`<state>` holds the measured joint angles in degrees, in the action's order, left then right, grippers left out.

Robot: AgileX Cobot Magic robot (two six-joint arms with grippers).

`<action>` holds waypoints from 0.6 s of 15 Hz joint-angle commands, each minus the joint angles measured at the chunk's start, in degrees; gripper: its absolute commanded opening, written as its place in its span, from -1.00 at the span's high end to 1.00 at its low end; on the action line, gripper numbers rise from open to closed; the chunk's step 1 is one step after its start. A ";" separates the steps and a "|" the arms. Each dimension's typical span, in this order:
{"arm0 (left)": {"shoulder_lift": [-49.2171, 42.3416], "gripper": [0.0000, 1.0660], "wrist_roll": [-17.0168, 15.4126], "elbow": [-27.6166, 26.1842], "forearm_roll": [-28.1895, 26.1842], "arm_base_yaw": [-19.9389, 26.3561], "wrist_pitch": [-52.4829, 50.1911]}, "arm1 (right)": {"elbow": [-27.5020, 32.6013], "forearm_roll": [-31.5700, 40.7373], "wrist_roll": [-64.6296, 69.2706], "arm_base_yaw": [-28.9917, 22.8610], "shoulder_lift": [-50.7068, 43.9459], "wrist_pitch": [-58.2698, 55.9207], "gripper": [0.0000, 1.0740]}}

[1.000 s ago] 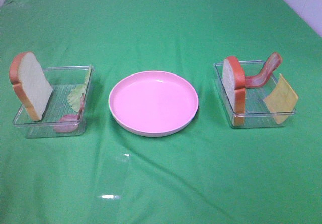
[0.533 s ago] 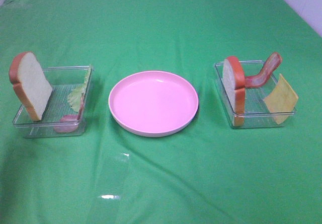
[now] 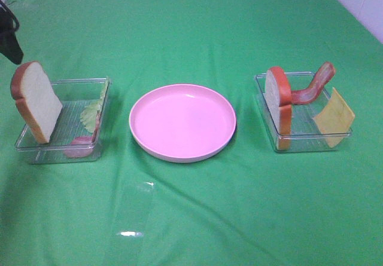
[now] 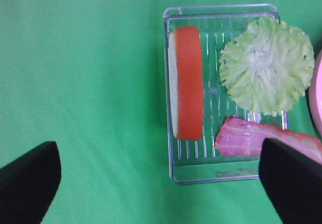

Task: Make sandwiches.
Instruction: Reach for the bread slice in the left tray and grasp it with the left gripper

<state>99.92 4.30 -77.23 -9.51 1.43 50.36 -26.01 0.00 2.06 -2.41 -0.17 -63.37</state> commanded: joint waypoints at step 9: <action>11.97 -0.86 3.72 -0.40 -5.90 -0.29 -7.79 | 0.17 -0.57 -0.74 0.29 -1.55 0.23 -0.75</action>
<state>111.90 7.73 -77.29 -14.78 1.43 43.03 -26.01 0.00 2.06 -2.41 -0.17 -63.37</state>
